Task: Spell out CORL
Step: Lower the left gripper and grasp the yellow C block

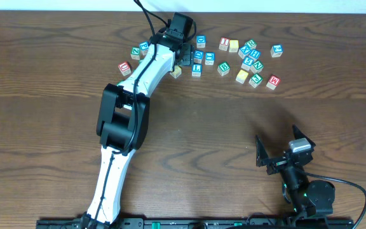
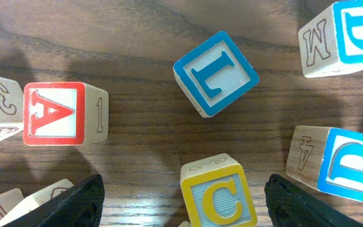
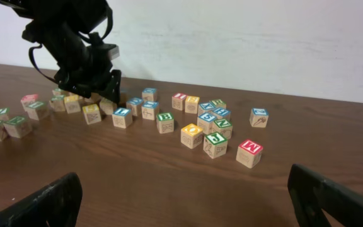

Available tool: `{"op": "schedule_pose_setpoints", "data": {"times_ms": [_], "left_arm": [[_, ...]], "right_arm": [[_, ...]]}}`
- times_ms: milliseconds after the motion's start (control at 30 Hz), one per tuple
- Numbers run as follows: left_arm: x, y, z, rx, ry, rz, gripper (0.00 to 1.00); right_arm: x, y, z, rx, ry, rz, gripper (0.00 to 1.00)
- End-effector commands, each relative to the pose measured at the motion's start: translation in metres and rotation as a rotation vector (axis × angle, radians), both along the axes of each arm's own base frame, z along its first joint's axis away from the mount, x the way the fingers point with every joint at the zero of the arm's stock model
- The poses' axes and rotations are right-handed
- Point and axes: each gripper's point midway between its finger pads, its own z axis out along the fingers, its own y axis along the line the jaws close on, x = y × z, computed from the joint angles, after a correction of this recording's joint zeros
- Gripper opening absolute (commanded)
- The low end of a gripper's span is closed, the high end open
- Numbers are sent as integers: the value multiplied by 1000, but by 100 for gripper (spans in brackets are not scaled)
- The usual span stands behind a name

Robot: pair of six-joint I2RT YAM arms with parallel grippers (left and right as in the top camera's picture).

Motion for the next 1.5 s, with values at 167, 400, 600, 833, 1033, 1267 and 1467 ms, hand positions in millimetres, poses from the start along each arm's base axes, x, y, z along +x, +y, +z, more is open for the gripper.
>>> {"op": "schedule_pose_setpoints", "data": {"times_ms": [167, 400, 600, 833, 1033, 1267, 1467], "left_arm": [[-3, 5, -13, -31, 24, 101, 80], [-6, 6, -18, -36, 34, 119, 72], [-6, 6, -21, -42, 32, 127, 58], [-5, 5, -20, -44, 27, 127, 40], [-7, -1, -20, -44, 26, 114, 28], [-7, -3, -17, -47, 20, 111, 26], [-3, -5, 18, -47, -33, 68, 26]], "right_arm": [[0, 0, 0, 7, 0, 3, 99], [0, 0, 0, 7, 0, 3, 99], [0, 0, 0, 7, 0, 3, 99], [0, 0, 0, 7, 0, 3, 99], [0, 0, 0, 7, 0, 3, 99], [0, 0, 0, 7, 0, 3, 99], [0, 0, 0, 7, 0, 3, 99]]}}
